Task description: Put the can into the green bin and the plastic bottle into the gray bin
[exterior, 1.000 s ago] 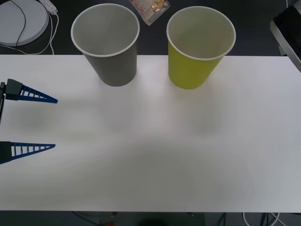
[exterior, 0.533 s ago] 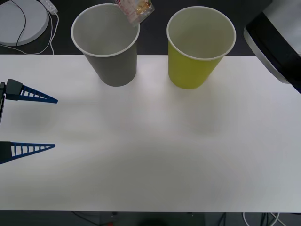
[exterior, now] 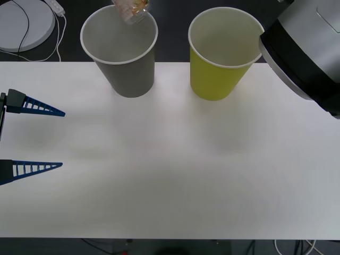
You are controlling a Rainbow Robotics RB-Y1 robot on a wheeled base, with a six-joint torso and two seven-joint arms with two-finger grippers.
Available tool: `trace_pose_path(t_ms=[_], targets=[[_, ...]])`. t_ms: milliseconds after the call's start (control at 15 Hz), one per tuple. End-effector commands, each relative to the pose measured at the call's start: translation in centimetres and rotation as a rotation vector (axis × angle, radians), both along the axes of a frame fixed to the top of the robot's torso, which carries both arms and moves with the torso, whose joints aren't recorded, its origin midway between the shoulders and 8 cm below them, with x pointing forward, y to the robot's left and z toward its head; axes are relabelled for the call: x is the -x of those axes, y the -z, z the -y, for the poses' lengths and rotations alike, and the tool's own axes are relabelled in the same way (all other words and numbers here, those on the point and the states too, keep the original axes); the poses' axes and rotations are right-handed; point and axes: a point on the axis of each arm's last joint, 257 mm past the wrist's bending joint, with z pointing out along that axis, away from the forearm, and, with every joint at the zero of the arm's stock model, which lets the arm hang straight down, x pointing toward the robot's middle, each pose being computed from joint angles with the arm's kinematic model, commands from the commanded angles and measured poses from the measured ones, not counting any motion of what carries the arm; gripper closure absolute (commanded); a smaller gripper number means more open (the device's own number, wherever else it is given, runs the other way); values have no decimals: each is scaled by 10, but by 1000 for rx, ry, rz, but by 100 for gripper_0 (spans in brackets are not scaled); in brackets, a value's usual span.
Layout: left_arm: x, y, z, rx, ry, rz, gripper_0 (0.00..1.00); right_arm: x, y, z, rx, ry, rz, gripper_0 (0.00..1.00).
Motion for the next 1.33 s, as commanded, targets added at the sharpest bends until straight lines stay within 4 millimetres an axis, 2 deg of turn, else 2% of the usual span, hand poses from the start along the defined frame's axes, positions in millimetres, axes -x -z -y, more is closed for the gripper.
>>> trace_pose_path(t_ms=[67, 400, 467, 533, 600, 733, 867, 1333], targets=[[0, 0, 0, 0, 0, 0, 0, -3, -4, -11, -43, -11, 23, 100], [0, 0, 0, 0, 0, 0, 0, -2, -1, -16, -48, -22, 24, 100], [0, 0, 0, 0, 0, 0, 0, -3, -1, -16, -54, -20, 23, 93], [0, 0, 0, 0, 0, 0, 0, -4, -1, -18, -67, -20, 22, 51], [0, 0, 0, 0, 0, 0, 0, -6, -1, -19, -87, -19, 19, 2], [0, 0, 0, 0, 0, 0, 0, -12, 3, -23, -146, -19, 11, 0], [0, 0, 0, 0, 0, 0, 0, -17, 6, -21, -133, -23, 27, 0], [0, 0, 0, 0, 0, 0, 0, -17, 7, -21, -130, -24, 28, 0]])
